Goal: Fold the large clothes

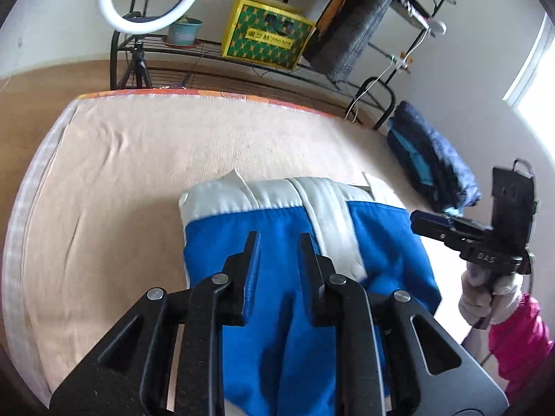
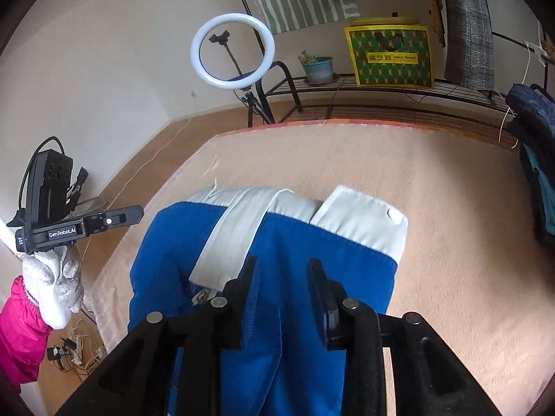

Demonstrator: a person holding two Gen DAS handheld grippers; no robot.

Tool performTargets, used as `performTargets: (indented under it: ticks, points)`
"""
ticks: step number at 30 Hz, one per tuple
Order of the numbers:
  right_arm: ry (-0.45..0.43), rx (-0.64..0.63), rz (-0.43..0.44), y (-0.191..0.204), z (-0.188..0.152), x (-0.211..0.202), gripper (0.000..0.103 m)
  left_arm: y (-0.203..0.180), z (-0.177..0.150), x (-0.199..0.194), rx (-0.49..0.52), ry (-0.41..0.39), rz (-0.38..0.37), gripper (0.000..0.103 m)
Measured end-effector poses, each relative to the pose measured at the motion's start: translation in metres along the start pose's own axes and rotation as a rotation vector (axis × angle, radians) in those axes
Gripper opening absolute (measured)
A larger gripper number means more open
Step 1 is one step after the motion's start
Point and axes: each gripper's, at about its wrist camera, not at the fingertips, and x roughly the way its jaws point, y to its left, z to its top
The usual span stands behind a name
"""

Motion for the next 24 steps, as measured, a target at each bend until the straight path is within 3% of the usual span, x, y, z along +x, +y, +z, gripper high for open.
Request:
performTargets:
  ticks: [4,7,9,10,13,15,17,20,24]
  points:
    - [0.028,-0.058,-0.034,-0.004,0.016,0.028,0.03,0.009,-0.004,0.044,0.028,0.097,0.049,0.02]
    - [0.101,-0.112,-0.079,-0.013,0.016,0.062,0.026,0.018,-0.028,0.063,0.083,0.072,0.046,0.021]
    - [0.148,-0.11,-0.094,-0.027,0.011,0.085,0.011,0.019,-0.036,0.063,0.105,0.025,0.04,0.022]
    - [0.141,-0.094,-0.076,-0.034,0.01,0.088,0.011,0.021,-0.035,0.063,0.086,0.032,0.032,0.022]
    - [0.141,-0.059,-0.047,-0.04,0.014,0.079,0.011,0.023,-0.03,0.06,0.074,0.052,0.019,0.022]
    - [0.12,-0.05,-0.067,-0.038,0.017,0.063,0.022,0.027,-0.027,0.046,0.039,0.031,0.01,0.022]
    - [0.063,-0.022,-0.032,-0.037,0.016,0.038,0.032,0.035,-0.029,0.026,-0.017,-0.032,-0.012,0.023]
    - [0.009,0.004,-0.01,-0.036,0.0,0.002,0.033,0.047,-0.034,0.011,-0.079,-0.057,-0.031,0.024]
    - [0.03,0.043,0.006,-0.035,-0.033,-0.014,0.034,0.052,-0.047,0.019,-0.06,-0.011,-0.009,0.024]
